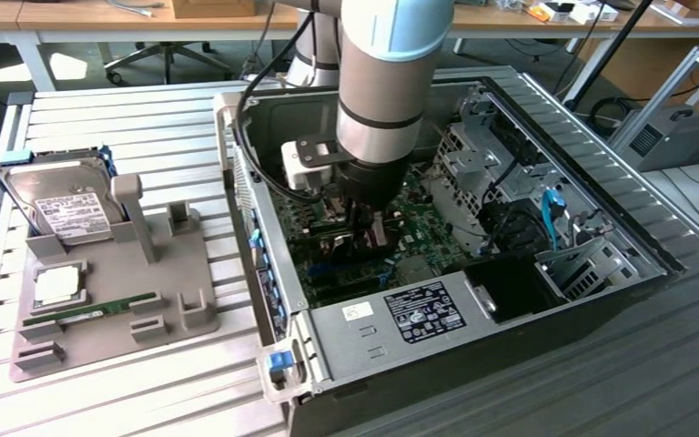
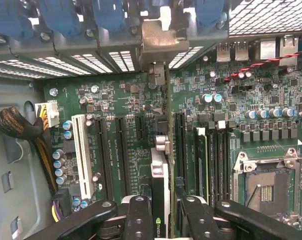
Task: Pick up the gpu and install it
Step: 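Insert the gpu into the slot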
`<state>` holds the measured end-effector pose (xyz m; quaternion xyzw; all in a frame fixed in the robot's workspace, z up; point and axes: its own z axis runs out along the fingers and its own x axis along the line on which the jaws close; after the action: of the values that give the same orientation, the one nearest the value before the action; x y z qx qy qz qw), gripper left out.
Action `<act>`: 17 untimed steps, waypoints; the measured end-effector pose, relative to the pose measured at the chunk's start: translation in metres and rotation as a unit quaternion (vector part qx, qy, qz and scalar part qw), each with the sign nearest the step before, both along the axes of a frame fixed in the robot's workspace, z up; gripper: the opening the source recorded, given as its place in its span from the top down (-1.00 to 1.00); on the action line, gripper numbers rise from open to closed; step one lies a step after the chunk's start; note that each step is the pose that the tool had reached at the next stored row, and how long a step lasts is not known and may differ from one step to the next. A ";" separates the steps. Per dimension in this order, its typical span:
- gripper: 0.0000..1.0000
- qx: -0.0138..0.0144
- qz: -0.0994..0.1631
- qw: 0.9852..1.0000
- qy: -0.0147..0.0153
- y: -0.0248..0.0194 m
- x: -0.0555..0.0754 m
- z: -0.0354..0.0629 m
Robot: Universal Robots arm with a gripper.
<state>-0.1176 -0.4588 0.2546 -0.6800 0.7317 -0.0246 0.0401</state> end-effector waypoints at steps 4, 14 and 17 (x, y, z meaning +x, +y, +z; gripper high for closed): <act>0.47 0.000 0.000 1.000 -0.001 0.0000 0.000 0.0031; 0.47 0.000 0.000 1.000 -0.005 0.0000 0.000 0.0145; 0.47 0.000 0.000 1.000 -0.005 0.0000 0.000 0.0189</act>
<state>-0.1176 -0.4588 0.2735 -0.6798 0.7316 -0.0283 0.0439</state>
